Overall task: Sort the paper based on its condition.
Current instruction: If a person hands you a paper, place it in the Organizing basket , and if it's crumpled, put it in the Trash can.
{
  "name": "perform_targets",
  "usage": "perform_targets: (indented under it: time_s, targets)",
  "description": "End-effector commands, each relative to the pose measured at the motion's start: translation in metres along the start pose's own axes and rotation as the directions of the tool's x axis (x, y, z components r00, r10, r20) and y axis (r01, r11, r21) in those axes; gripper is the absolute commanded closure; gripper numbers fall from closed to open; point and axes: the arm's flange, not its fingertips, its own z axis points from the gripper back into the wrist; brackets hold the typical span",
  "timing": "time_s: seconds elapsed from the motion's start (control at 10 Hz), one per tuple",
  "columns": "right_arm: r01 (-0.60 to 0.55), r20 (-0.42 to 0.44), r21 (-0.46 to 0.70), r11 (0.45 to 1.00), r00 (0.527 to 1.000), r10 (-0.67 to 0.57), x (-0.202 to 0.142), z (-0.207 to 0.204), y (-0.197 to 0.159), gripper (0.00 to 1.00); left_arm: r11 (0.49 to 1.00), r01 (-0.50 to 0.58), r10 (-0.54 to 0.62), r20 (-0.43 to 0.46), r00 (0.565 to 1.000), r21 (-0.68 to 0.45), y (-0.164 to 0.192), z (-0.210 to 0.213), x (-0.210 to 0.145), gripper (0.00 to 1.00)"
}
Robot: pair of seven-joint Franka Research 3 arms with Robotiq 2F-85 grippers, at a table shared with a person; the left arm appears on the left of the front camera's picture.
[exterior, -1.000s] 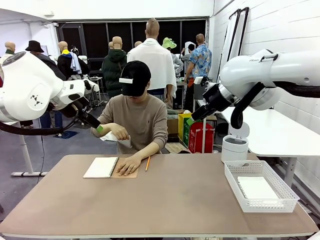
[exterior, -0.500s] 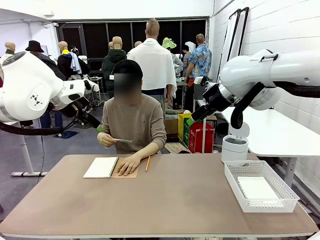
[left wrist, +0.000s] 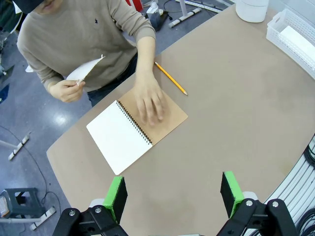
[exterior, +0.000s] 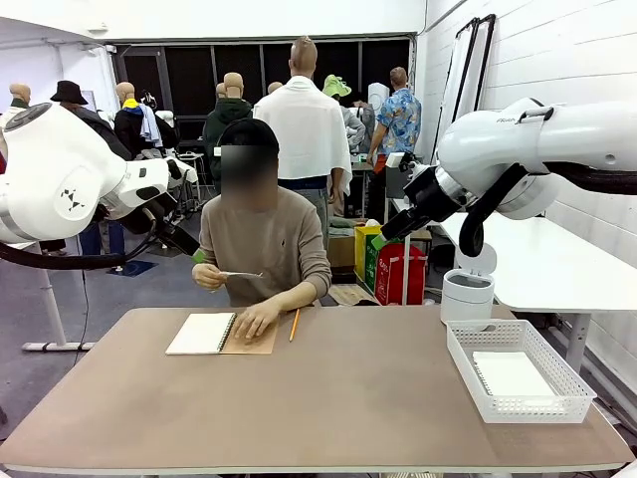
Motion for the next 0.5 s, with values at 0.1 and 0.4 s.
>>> perform_targets:
  time_s: [0.1,0.4]
  targets:
    - [-0.001,0.001,-0.001,1.0,1.0,0.001,0.0,0.0005,0.0004,0.0,1.0,0.002,-0.002,0.012,1.0,-0.006,0.0013,0.0006,0.0003,0.0]
    - [-0.001,0.001,-0.001,1.0,1.0,0.001,0.0,0.0005,0.0004,0.0,1.0,0.002,-0.002,0.012,1.0,-0.006,0.0013,0.0006,0.0003,0.0]
